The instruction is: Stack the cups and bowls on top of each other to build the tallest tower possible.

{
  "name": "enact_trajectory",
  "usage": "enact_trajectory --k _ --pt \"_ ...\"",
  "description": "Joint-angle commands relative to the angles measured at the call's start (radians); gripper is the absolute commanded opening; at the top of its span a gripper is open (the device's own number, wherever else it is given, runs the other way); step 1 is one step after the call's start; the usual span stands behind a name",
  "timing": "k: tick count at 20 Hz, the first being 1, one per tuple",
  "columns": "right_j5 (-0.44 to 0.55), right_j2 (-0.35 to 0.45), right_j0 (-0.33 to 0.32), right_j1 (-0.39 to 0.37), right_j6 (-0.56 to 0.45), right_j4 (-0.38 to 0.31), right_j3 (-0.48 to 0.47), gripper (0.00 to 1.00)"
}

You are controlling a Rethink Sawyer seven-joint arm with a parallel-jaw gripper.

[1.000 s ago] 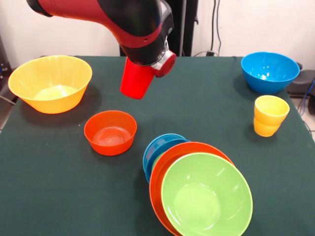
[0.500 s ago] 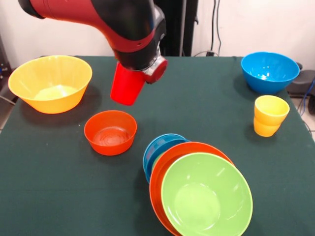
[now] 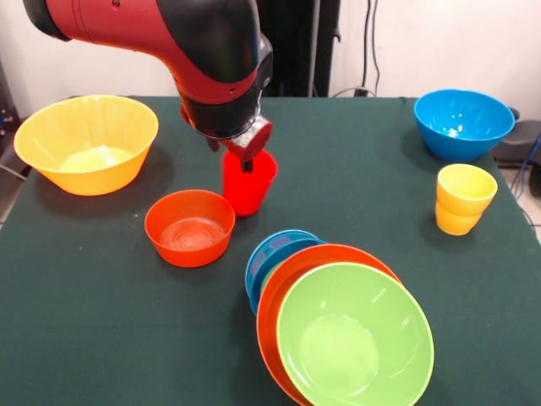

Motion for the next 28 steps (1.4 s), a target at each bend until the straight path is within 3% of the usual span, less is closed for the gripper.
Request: enact_trajectory --k 1,11,26,28 --pt "-0.090 0.093 -0.018 0.000 -0.231 -0.106 -0.045 1.00" --pt "-0.160 0.096 -0.021 -0.017 -0.197 -0.140 -0.002 1.00" --pt "-0.178 0.091 -0.012 -0.017 -0.177 -0.133 0.008 1.00" --pt "-0.223 0.095 -0.008 -0.021 -0.172 -0.139 0.013 1.00"
